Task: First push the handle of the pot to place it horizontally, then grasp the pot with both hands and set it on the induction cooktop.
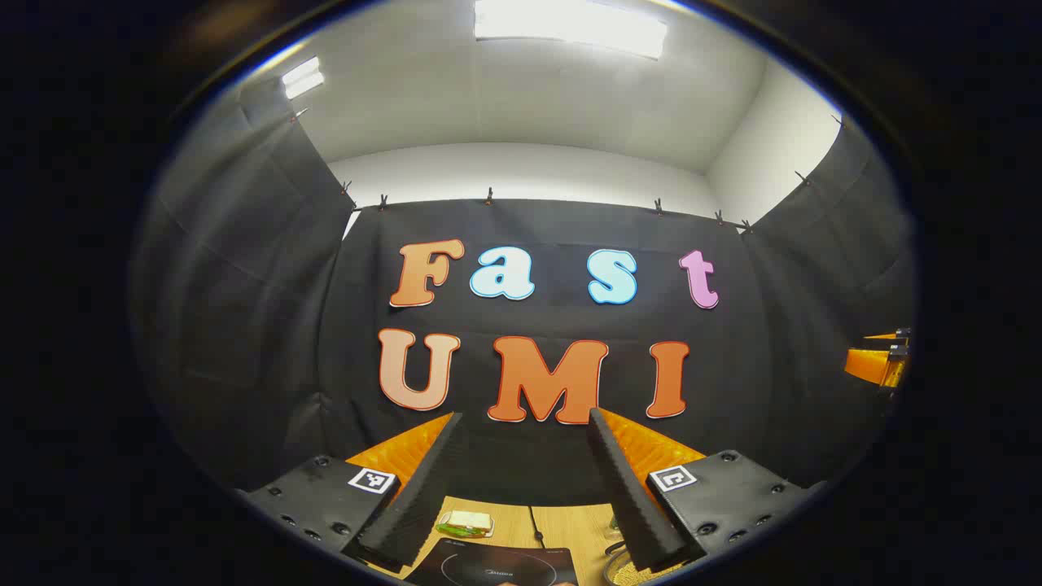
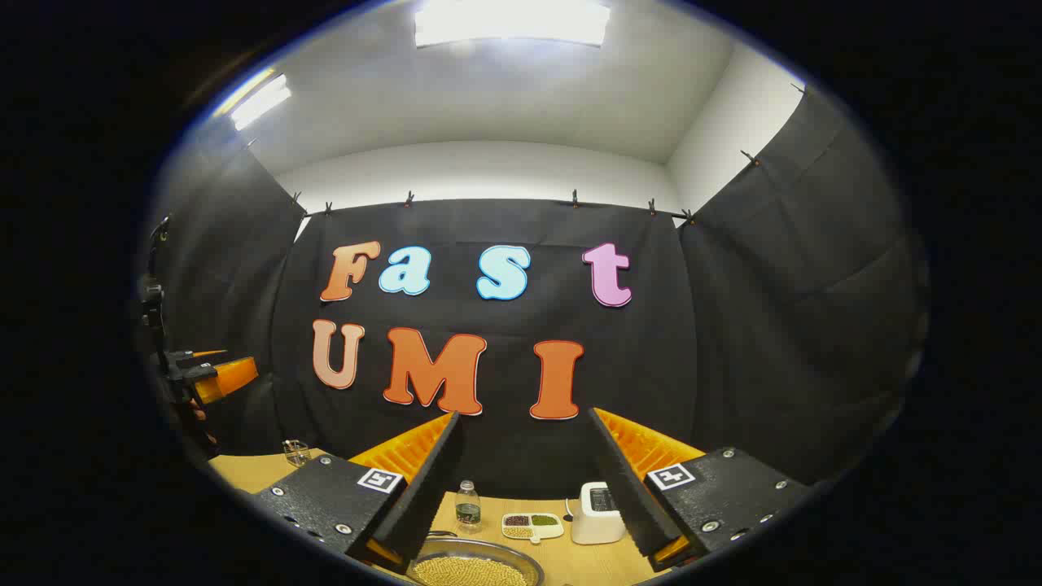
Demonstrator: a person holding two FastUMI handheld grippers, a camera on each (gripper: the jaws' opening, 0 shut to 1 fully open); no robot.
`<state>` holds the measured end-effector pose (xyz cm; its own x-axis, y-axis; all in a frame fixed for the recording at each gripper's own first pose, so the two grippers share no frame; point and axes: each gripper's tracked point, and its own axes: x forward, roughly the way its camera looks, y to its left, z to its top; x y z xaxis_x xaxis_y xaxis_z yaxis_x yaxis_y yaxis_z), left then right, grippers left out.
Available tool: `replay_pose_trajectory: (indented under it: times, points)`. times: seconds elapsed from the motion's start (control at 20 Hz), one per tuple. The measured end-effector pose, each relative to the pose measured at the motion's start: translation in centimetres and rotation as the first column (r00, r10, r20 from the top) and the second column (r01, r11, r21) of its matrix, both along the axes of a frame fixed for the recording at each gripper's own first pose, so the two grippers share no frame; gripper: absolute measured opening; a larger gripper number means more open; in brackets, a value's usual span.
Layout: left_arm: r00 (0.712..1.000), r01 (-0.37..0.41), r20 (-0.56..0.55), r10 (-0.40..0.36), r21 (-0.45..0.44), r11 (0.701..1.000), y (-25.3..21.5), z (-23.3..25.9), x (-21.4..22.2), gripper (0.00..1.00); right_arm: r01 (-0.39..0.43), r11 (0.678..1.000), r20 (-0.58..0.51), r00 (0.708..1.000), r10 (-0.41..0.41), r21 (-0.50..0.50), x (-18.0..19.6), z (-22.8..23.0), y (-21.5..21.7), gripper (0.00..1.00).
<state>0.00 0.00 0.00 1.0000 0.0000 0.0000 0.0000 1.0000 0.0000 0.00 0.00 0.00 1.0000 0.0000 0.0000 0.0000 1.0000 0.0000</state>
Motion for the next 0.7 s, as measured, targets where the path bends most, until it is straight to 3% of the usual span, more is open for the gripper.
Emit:
replay_pose_trajectory:
  times: [0.4,0.7]
  points:
    - [1.0,0.017,0.0,-0.017,-0.019,1.0,-1.2,0.1,0.1,0.98,-0.033,0.999,-0.004,0.999,0.033,0.002,-0.7,0.3,0.7,0.94]
    - [0.999,-0.017,0.033,0.018,-0.019,1.0,0.0,1.0,0.0,0.99,-0.062,0.998,-0.016,0.998,0.062,0.034,-1.2,0.6,1.1,0.94]
